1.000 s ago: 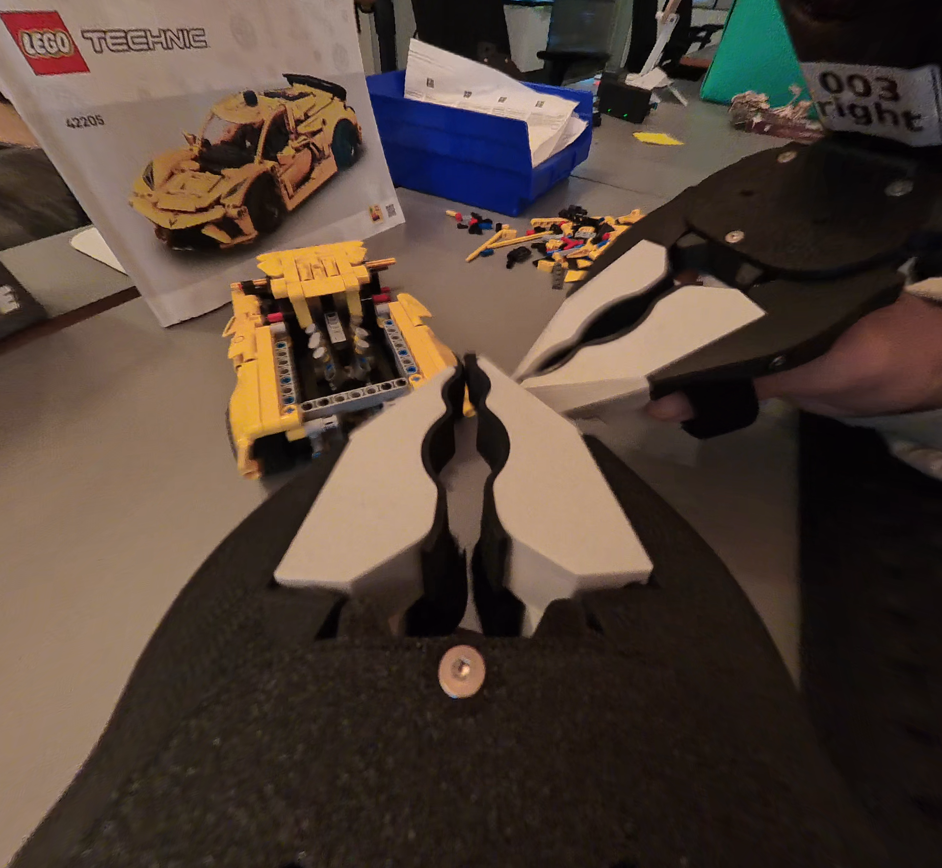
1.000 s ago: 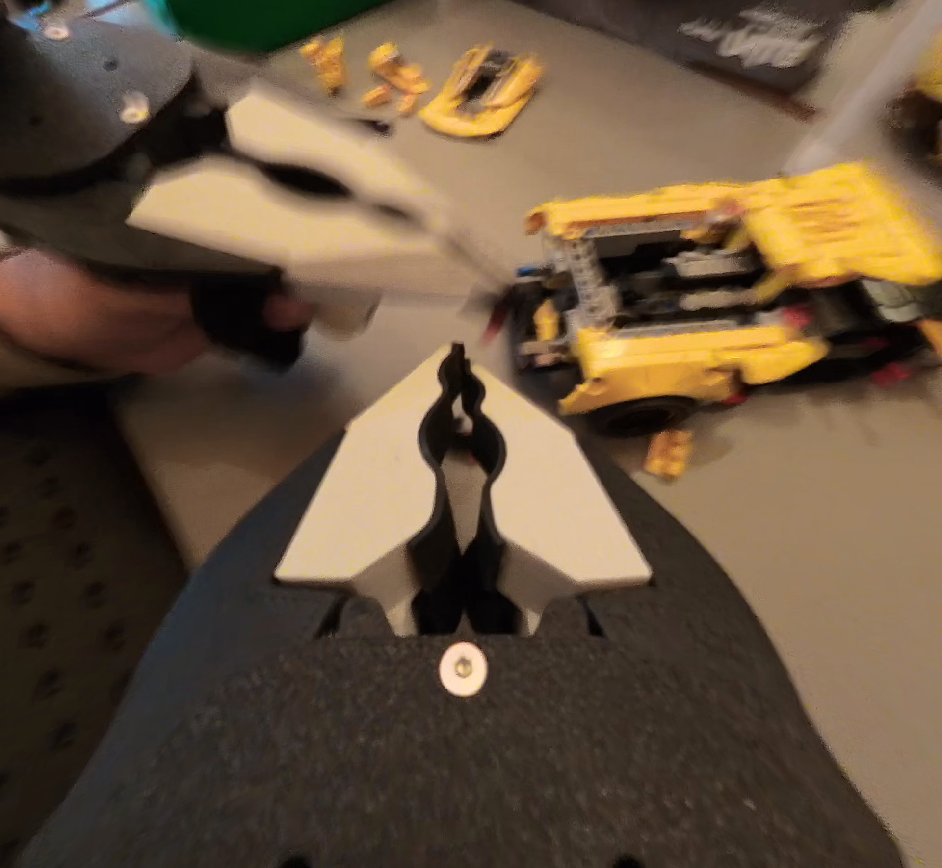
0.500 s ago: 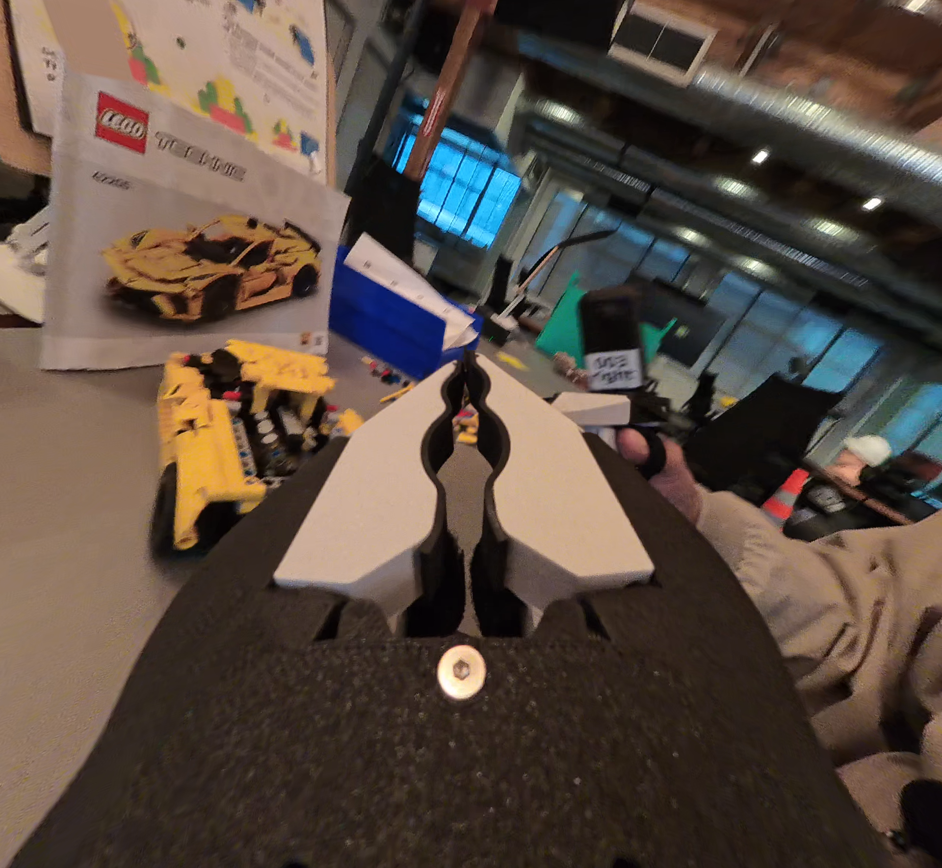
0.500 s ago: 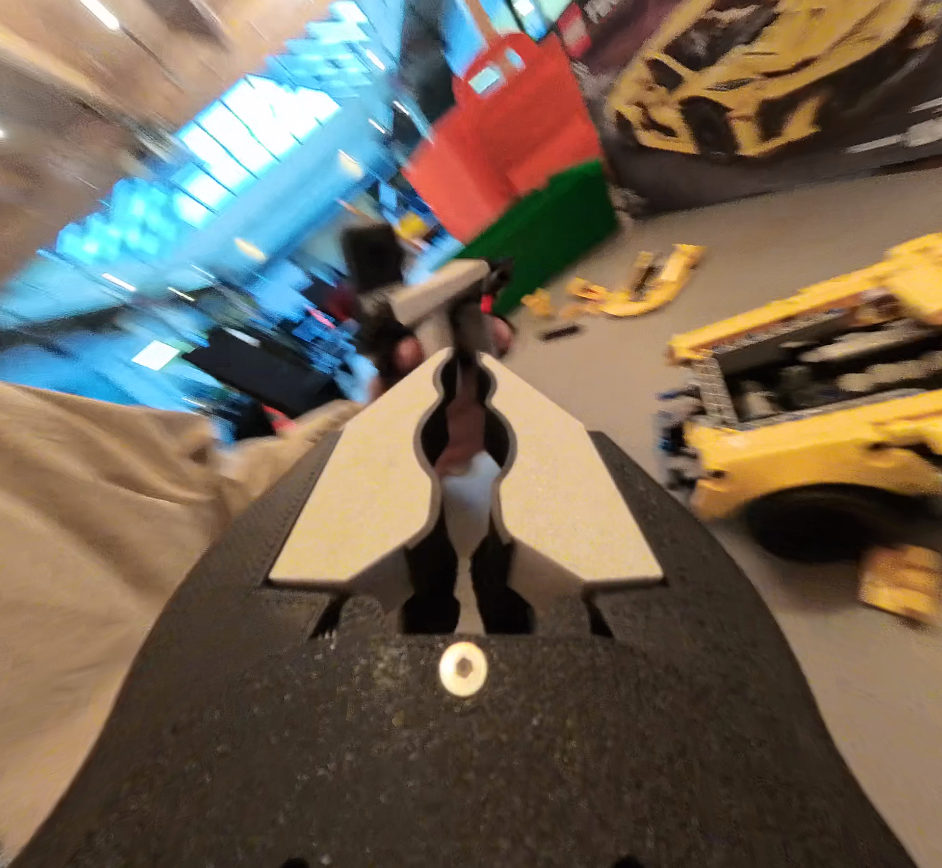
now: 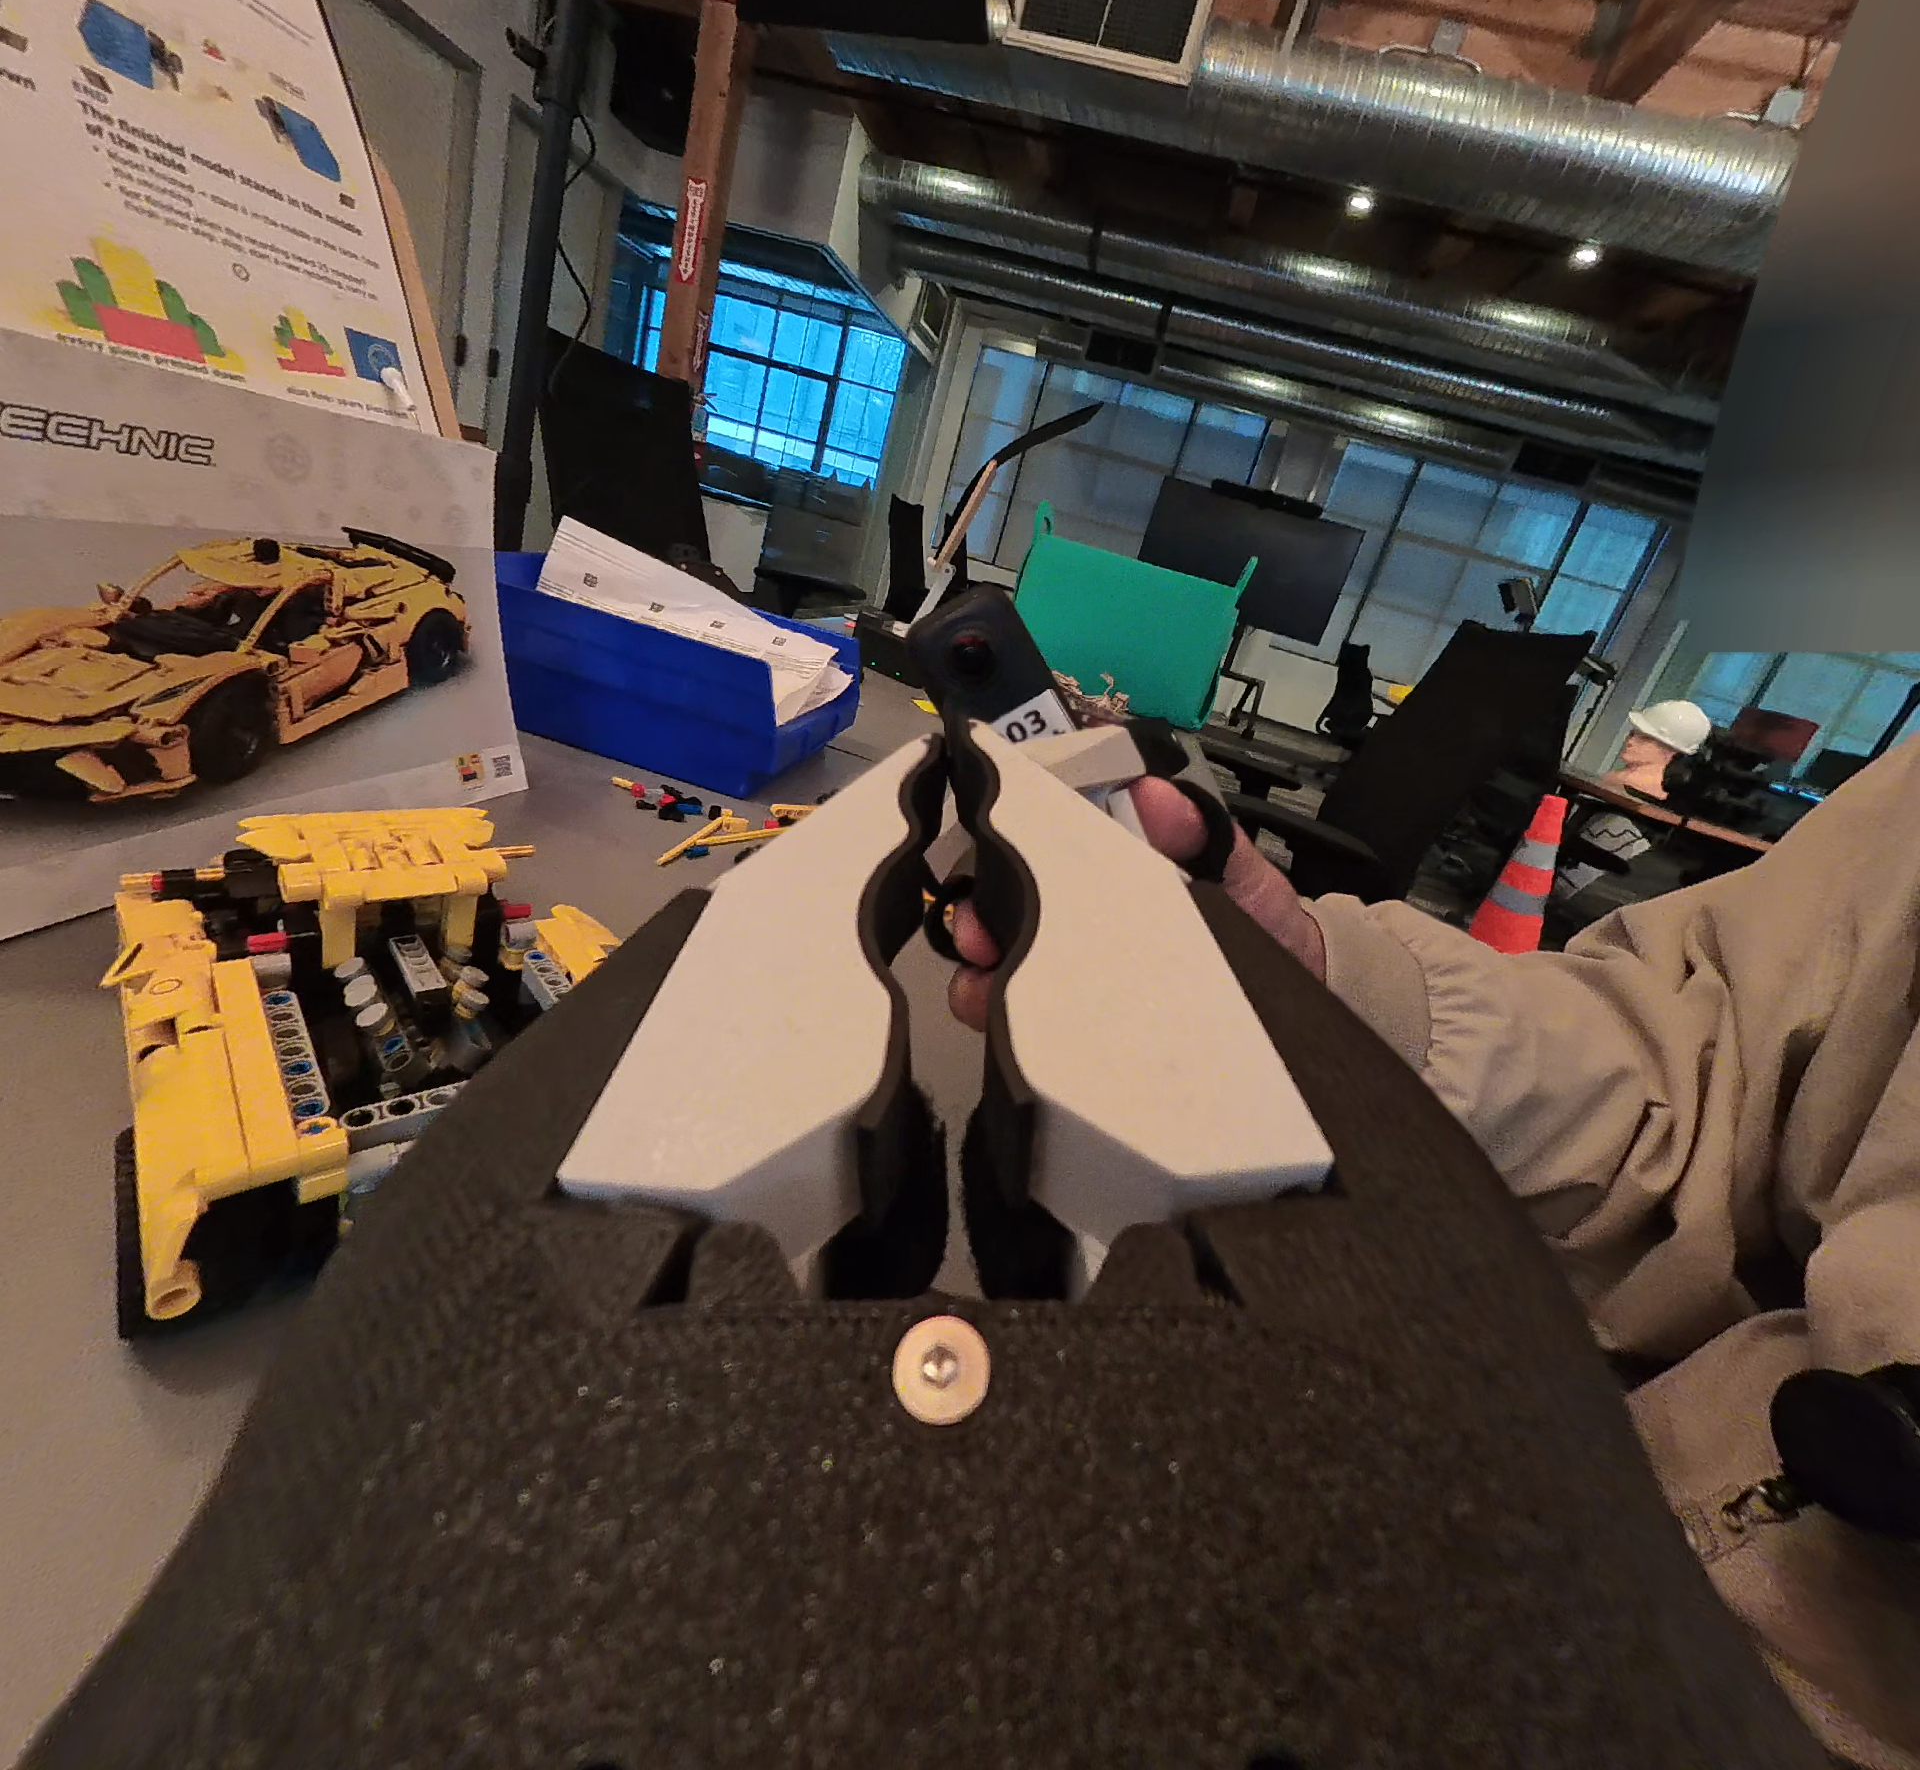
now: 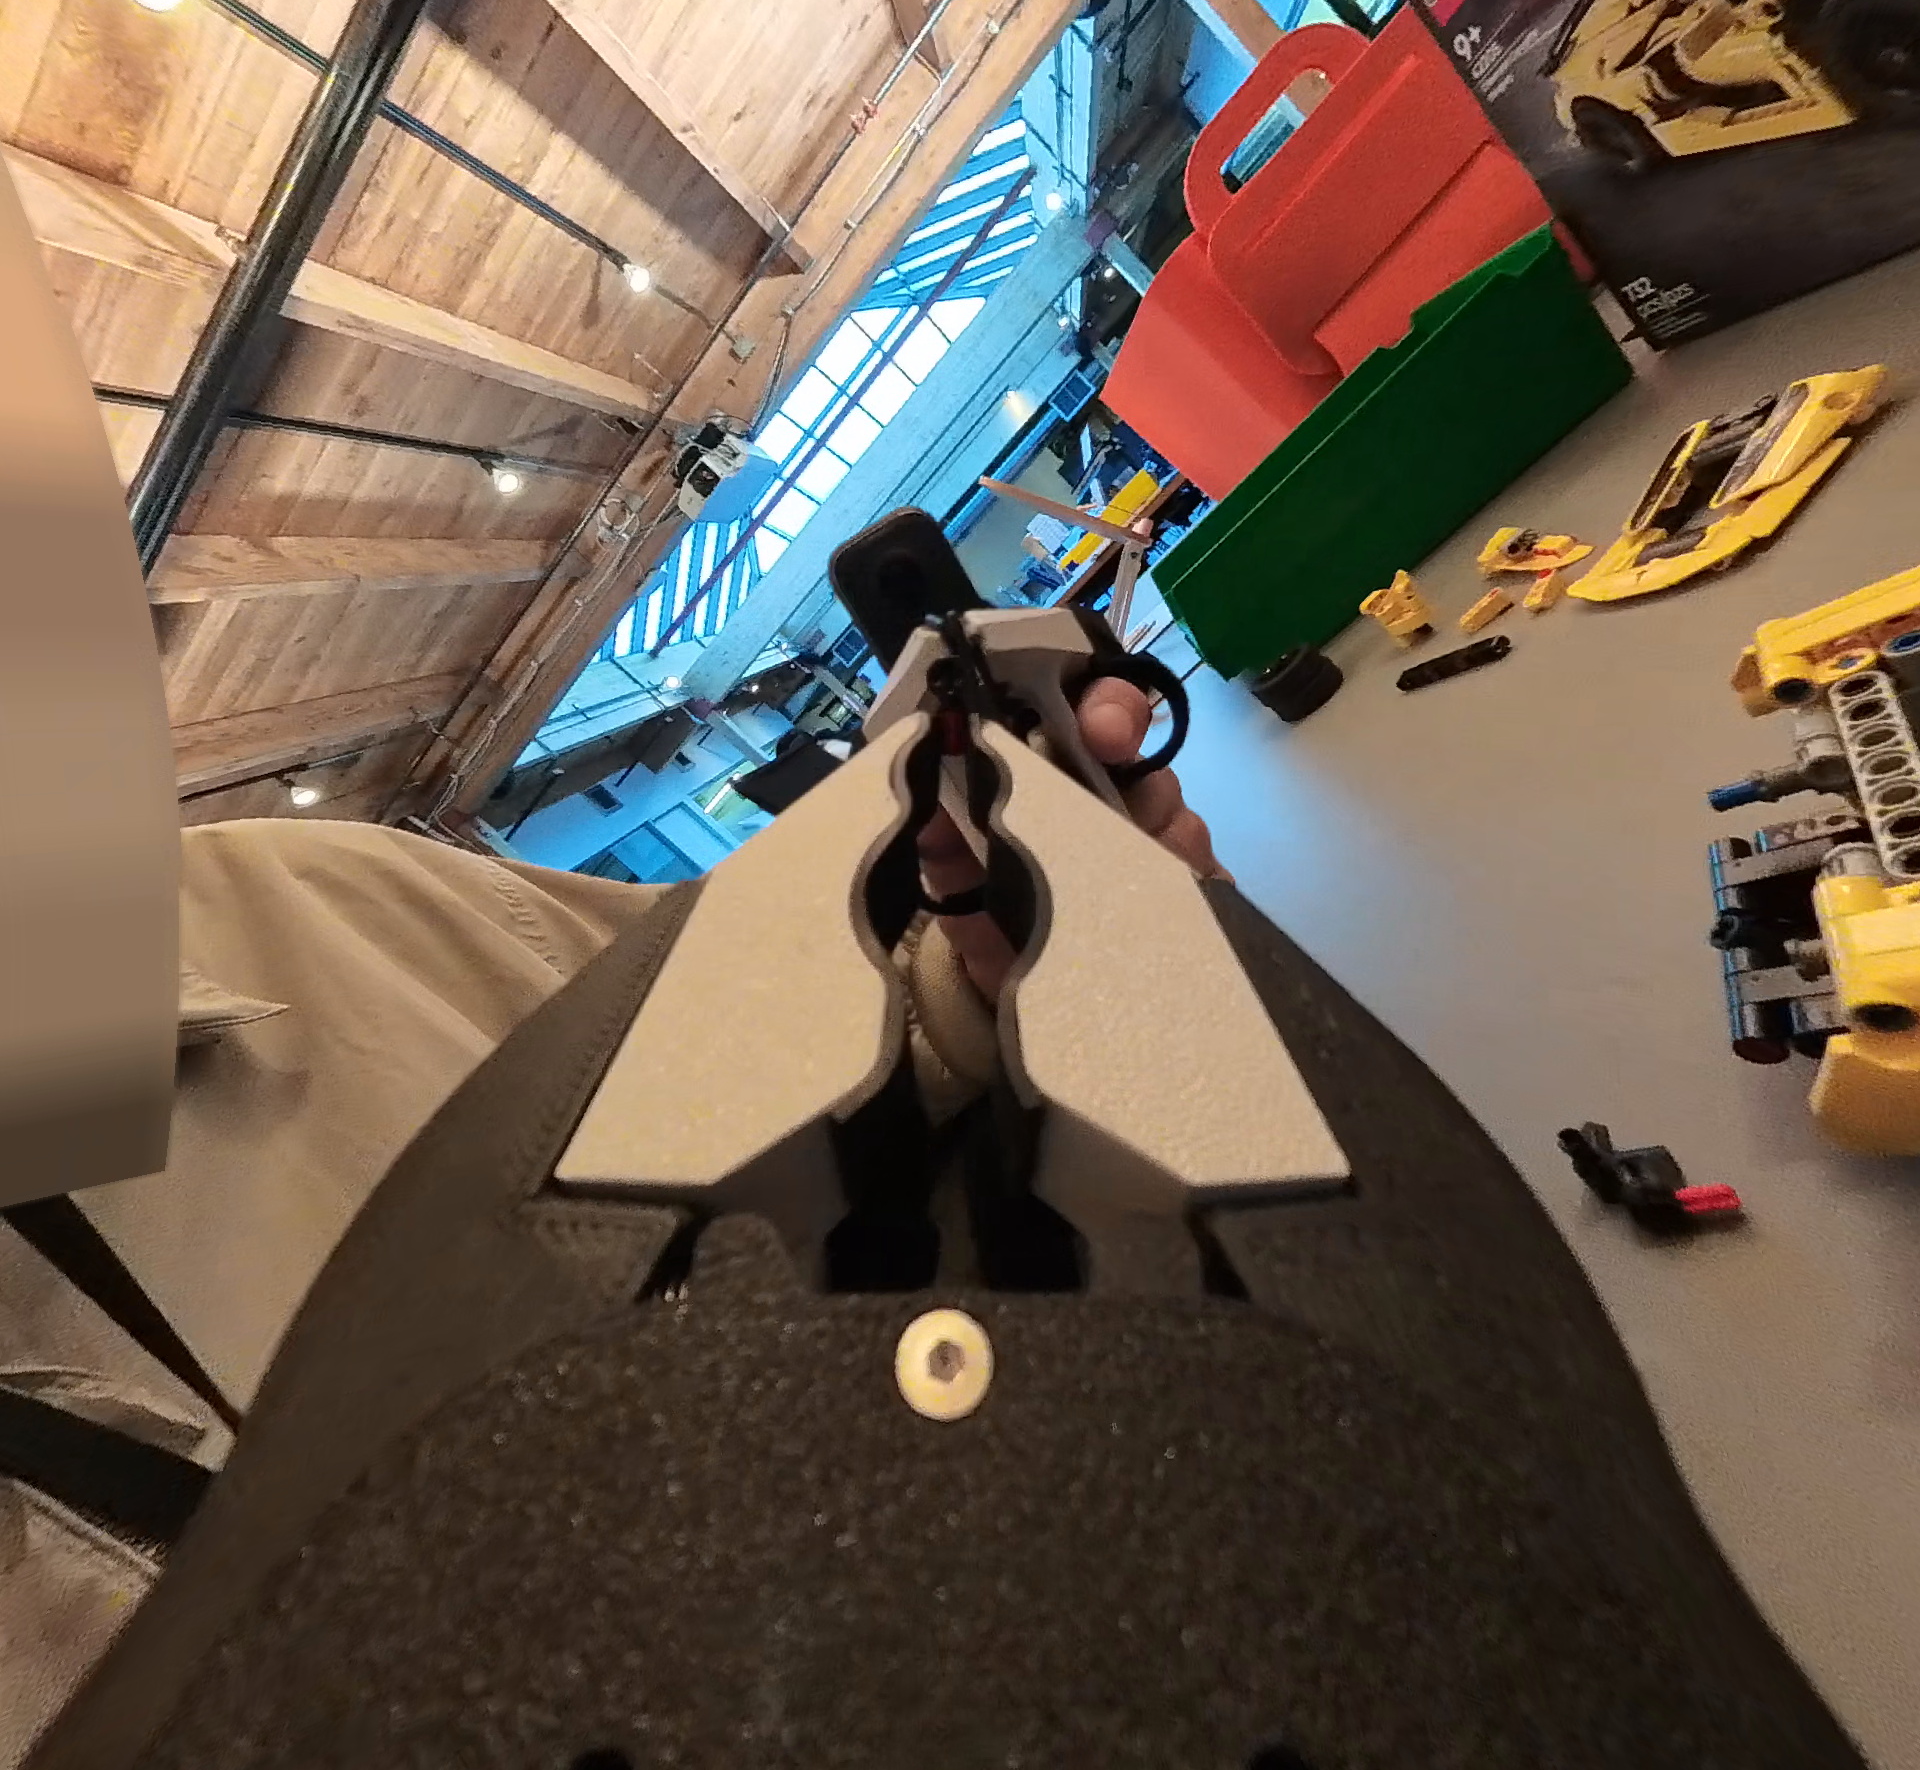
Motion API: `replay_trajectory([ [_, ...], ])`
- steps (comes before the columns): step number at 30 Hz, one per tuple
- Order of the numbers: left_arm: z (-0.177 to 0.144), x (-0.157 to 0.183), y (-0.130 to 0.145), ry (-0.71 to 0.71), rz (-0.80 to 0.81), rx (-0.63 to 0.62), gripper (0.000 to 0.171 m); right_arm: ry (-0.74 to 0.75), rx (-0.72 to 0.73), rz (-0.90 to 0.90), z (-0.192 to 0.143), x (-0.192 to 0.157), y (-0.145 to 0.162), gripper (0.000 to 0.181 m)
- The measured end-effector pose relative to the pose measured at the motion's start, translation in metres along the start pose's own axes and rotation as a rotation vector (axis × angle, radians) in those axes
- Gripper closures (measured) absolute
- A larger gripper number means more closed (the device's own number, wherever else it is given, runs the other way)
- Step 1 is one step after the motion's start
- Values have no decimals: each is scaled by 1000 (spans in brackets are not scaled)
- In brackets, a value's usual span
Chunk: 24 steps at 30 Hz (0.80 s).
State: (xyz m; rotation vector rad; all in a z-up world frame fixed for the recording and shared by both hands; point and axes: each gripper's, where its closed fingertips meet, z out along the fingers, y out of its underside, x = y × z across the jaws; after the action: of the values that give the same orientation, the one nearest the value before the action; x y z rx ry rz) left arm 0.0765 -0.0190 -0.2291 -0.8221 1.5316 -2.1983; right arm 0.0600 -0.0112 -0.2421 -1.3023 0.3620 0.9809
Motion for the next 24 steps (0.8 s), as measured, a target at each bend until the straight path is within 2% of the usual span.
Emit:
replay_trajectory([
  [3, 0, 0, 2, -19, 55, -17, 171, 23, -33, -28, 1, 1, 4, 179],
  [5, 0, -5, 7, -107, 206, -89, 171, 92, -51, -74, -2, 9, 5, 180],
  [7, 2, -7, 8, -180, 339, -142, 171, 80, -39, -37, -4, 11, 4, 180],
  [12, 2, -16, 13, -244, 357, -190, 171, 129, -66, -29, -4, 20, 11, 180],
  [13, 0, -24, 8, -303, 369, -172, 171, 133, -119, -17, -3, 23, 17, 181],
  [14, -16, -49, -19, -470, 377, -66, 171, 188, -233, -12, -3, 32, 45, 181],
  [15, -34, -68, -44, -542, 331, 2, 171, 154, -267, 32, 1, 26, 62, 180],
  [16, -49, -77, -63, -565, 298, 64, 171, 105, -212, 62, 2, 18, 54, 181],
  [17, -51, -71, -64, -530, 319, 73, 171, 143, -155, 27, -4, 22, 37, 181],
  [18, -44, -58, -53, -475, 343, 44, 171, 196, -137, -32, -10, 29, 26, 181],
  [20, -28, -37, -28, -357, 324, -28, 171, 190, -173, -59, -3, 28, 32, 180],
  [22, -23, -32, -21, -266, 249, -56, 171, 299, -228, -214, -4, 36, 36, 180],
  [24, -20, -31, -6, -175, 95, -107, 171, 406, -231, -446, -8, 41, 24, 179],
])
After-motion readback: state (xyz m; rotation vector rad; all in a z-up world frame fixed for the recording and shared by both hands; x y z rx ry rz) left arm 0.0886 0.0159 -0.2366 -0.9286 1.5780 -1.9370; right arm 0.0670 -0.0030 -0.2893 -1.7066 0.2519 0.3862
